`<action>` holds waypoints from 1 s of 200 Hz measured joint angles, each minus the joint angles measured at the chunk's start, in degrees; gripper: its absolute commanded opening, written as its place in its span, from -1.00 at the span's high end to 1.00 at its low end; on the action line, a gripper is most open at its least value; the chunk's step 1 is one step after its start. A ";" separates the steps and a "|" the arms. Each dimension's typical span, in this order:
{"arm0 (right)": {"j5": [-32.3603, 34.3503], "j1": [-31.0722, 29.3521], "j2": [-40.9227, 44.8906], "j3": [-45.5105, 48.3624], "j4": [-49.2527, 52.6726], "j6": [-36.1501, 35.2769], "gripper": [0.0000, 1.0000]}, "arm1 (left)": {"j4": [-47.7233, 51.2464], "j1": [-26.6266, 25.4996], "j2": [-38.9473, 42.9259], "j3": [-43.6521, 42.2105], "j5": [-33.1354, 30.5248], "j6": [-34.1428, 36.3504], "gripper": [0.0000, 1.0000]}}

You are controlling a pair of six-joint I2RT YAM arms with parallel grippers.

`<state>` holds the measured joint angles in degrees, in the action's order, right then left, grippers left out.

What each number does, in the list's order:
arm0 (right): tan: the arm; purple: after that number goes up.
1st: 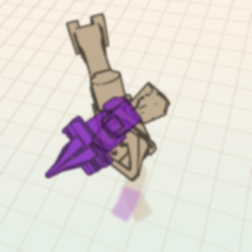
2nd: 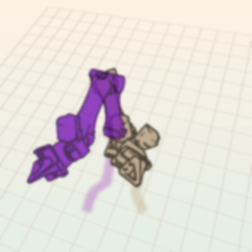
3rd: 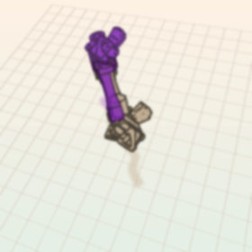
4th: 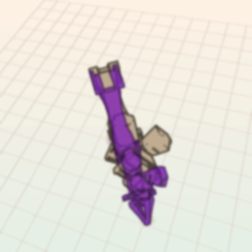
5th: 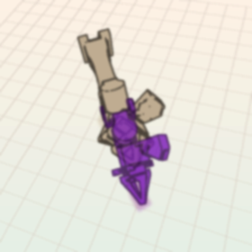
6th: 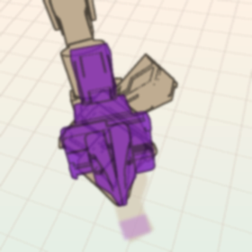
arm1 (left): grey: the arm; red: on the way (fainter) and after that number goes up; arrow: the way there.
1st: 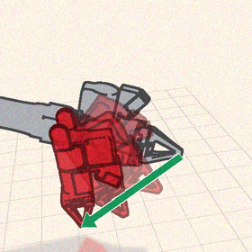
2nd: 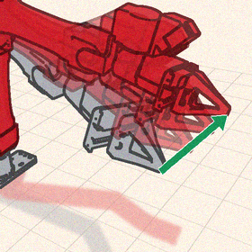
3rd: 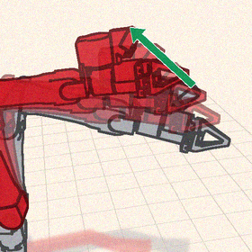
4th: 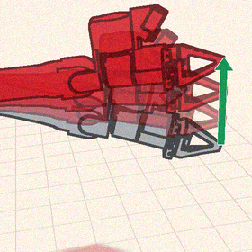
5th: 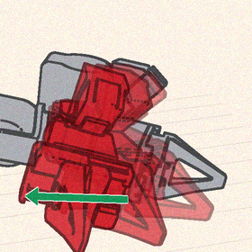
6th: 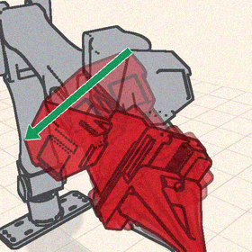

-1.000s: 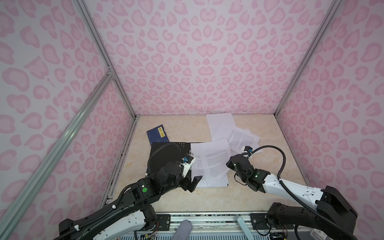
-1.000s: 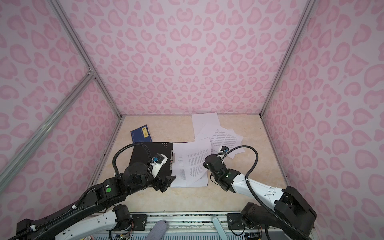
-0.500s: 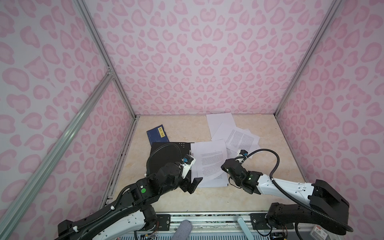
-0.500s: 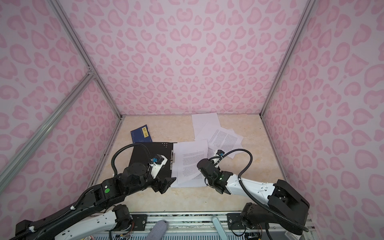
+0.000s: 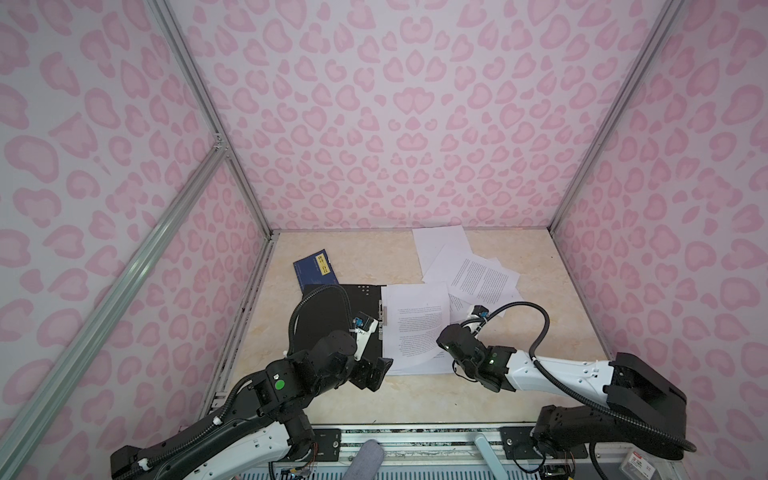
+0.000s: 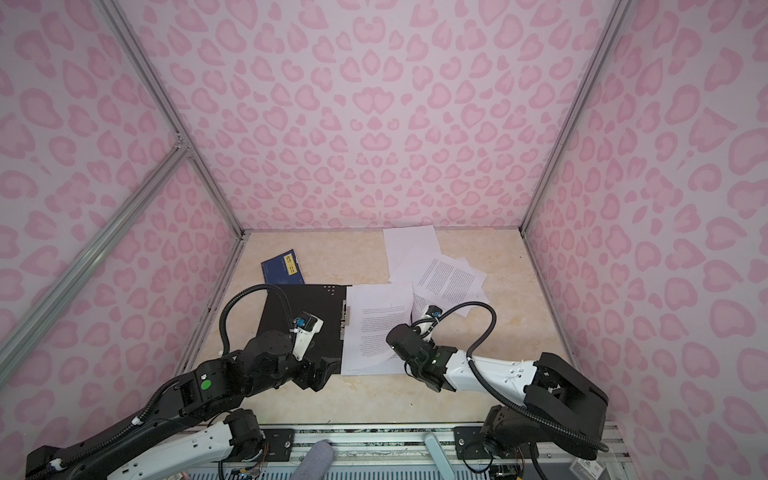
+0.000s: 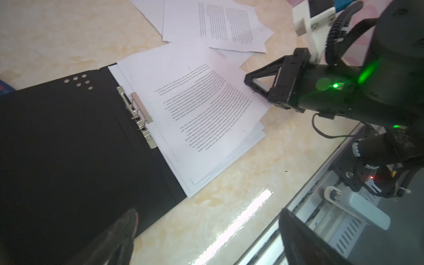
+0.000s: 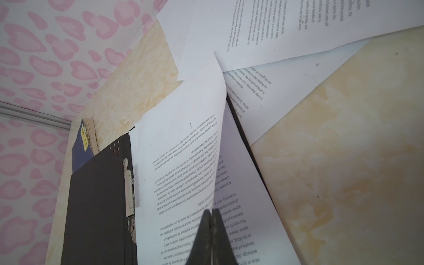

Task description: Put the files into the folder

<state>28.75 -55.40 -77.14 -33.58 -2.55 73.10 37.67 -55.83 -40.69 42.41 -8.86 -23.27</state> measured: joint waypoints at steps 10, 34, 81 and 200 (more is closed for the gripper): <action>0.02 -0.17 0.00 0.00 -0.04 0.09 1.00 | 0.83 0.00 0.00 0.26 -0.94 -0.90 -0.95; 0.13 -0.52 0.00 0.04 -0.17 0.26 1.00 | 2.10 0.00 -1.68 0.46 -2.38 -2.16 -0.95; 0.28 -1.11 -1.09 0.04 -1.07 0.37 1.00 | 2.97 0.00 -5.05 0.46 -2.95 -2.40 -0.95; -0.28 -1.86 -3.74 -0.92 -2.01 -0.28 1.00 | 2.89 0.00 -4.24 0.11 -3.13 -2.34 -0.95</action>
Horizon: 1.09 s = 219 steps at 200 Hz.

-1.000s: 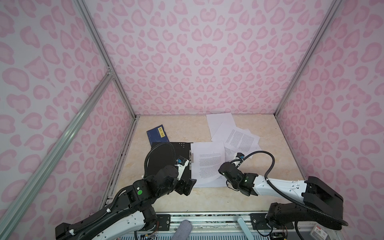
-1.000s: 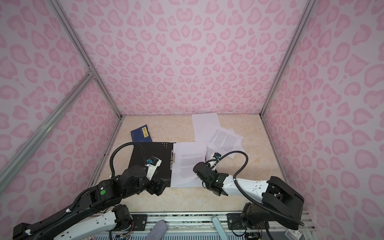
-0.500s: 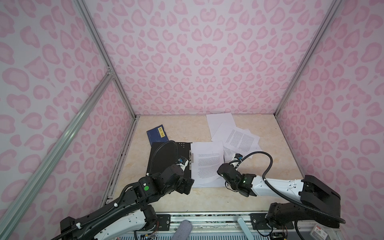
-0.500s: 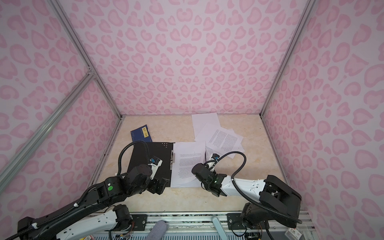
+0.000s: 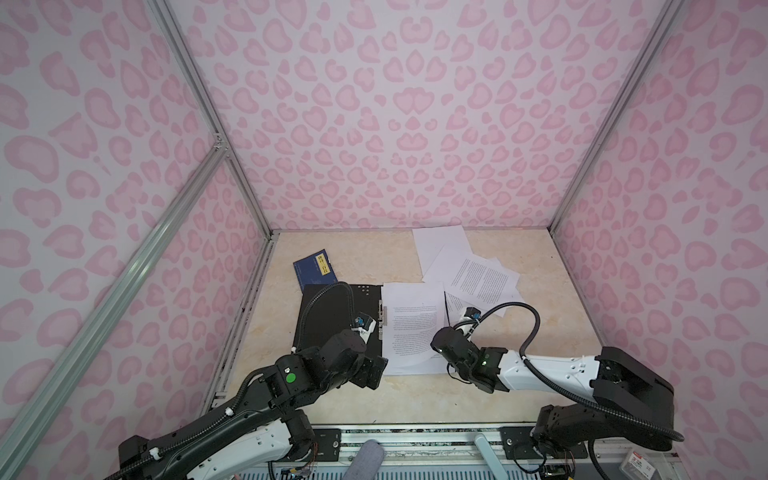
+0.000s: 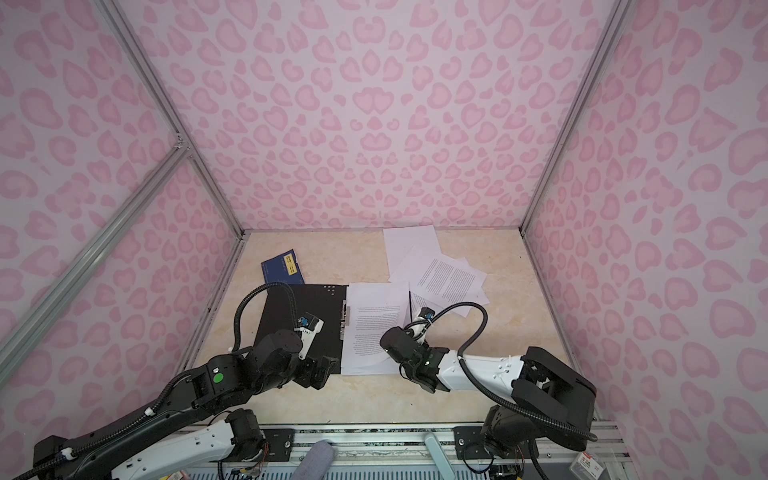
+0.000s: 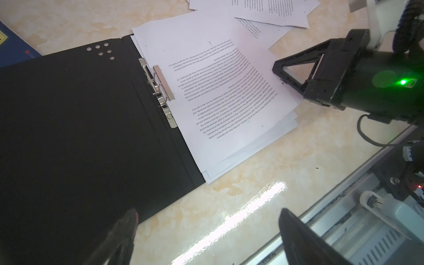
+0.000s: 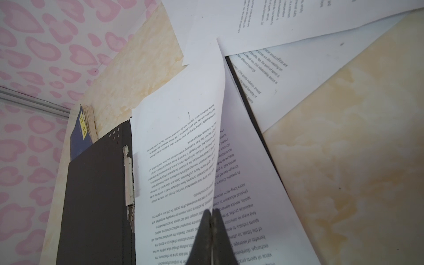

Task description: Put the files into the folder

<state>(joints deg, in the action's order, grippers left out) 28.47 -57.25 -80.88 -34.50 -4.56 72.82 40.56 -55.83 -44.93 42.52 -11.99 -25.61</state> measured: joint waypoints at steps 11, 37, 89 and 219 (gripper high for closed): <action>-0.02 0.00 0.09 0.00 0.20 0.24 1.00 | 0.00 0.00 0.00 0.00 0.00 0.00 -0.95; -0.02 -0.04 0.26 0.09 0.42 0.02 1.00 | -0.02 0.00 0.00 0.00 0.00 0.00 -0.95; -0.48 -0.44 1.01 1.09 0.22 -1.46 1.00 | -0.02 0.00 -0.07 -0.09 0.00 0.02 -0.95; -1.79 -0.42 1.16 2.16 0.15 -4.35 1.00 | -0.02 0.02 -0.07 -0.09 -0.26 0.00 -0.95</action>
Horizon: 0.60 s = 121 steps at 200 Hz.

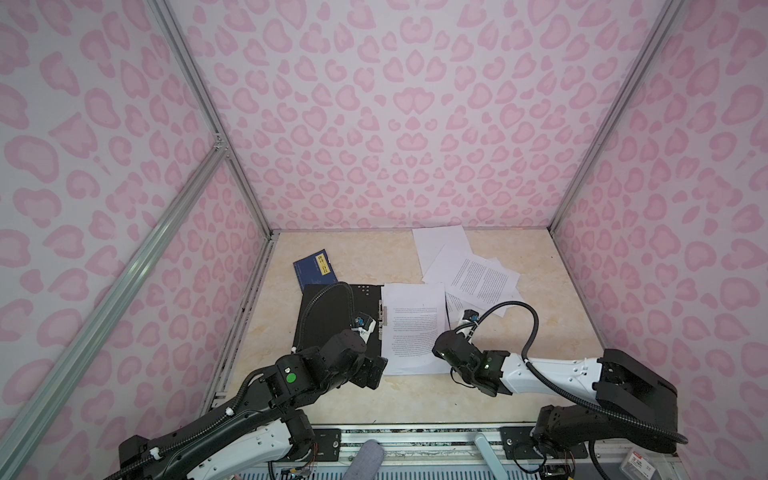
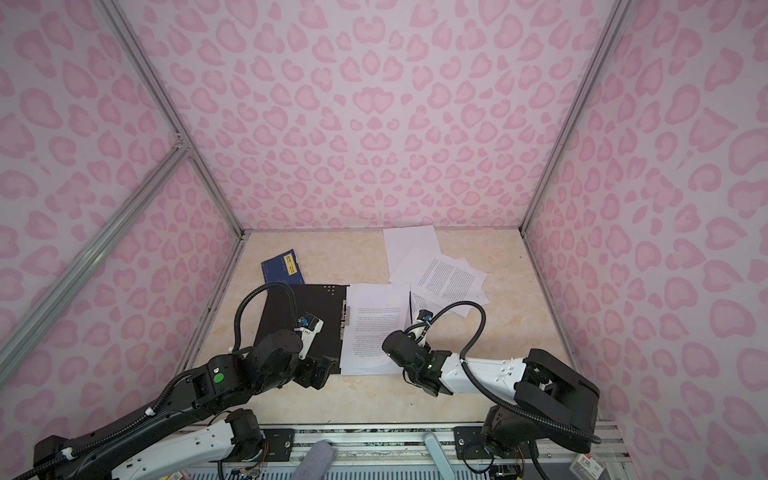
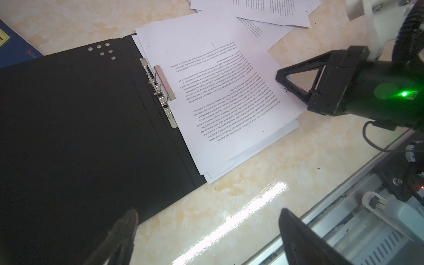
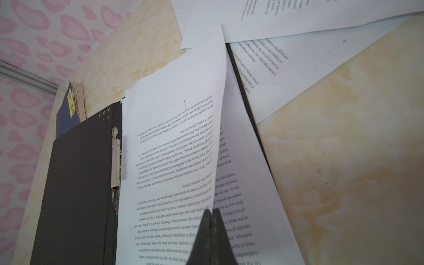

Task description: Put the files into the folder

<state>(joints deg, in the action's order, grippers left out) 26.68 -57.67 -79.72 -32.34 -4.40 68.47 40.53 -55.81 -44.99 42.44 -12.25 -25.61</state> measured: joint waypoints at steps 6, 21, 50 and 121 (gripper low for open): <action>-0.11 -0.02 0.00 0.07 -0.02 -0.15 1.00 | 0.00 0.00 0.00 0.00 0.00 0.00 -0.95; -0.26 -0.02 0.07 0.42 -0.26 -0.15 1.00 | 0.00 0.00 -0.07 0.00 -0.02 0.00 -0.95; -0.66 -0.02 0.66 1.33 -0.35 -0.42 1.00 | 0.00 0.04 -0.33 0.00 -0.17 0.00 -0.94; -1.07 -0.02 2.25 3.74 -0.66 -0.26 1.00 | 0.00 0.04 -1.29 0.00 -0.20 0.00 -0.94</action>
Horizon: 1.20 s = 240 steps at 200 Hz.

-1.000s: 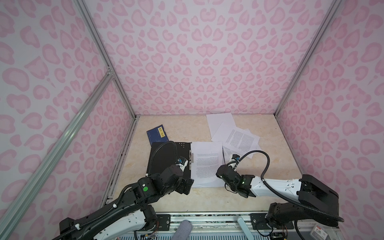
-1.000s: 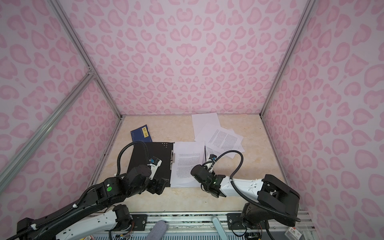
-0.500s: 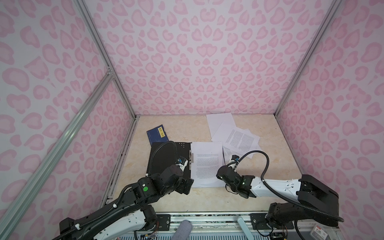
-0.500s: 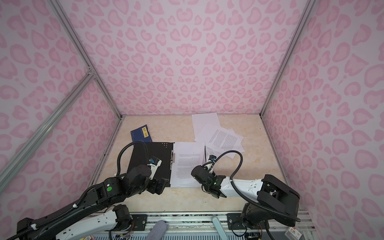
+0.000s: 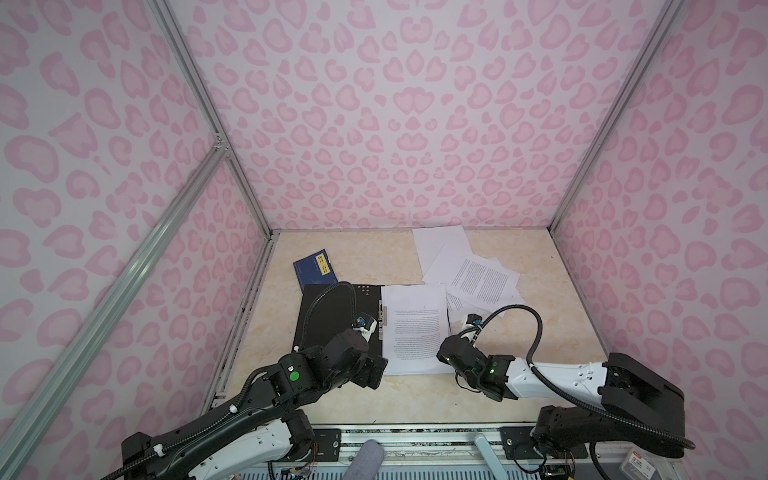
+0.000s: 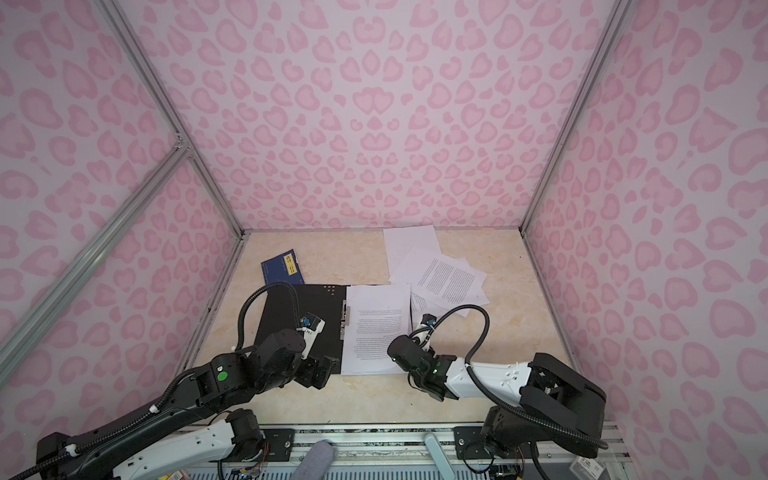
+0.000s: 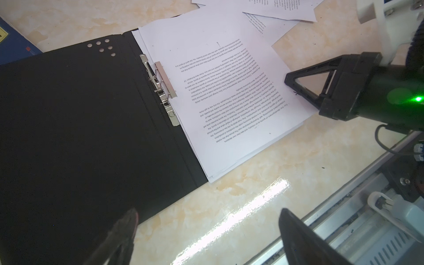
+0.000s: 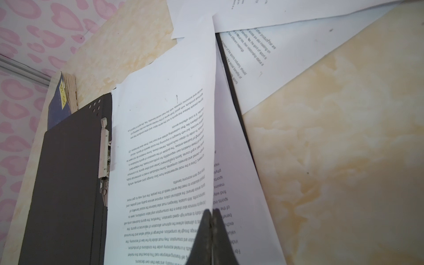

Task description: Put the files into the folder

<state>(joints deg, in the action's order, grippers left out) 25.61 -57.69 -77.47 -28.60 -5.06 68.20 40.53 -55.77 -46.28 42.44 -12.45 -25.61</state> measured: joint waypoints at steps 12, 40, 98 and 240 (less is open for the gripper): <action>-0.15 0.02 0.00 0.02 -0.13 -0.11 1.00 | 0.00 0.00 0.00 0.00 0.00 0.00 -0.95; -0.76 0.02 -0.59 -0.02 -1.31 -0.46 1.00 | 0.02 0.00 -0.02 0.00 -0.02 0.00 -0.95; -1.66 0.02 -1.36 -0.11 -2.36 -1.40 1.00 | 0.02 0.00 -0.02 0.00 -0.24 -0.02 -0.95; -5.75 11.93 6.86 -6.03 13.55 -5.70 -0.80 | -3.39 17.22 -13.35 6.51 6.78 -4.74 -0.95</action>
<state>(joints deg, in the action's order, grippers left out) 19.86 -45.76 -70.61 -34.63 8.49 62.50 37.15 -38.54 -59.64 48.95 -5.67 -30.35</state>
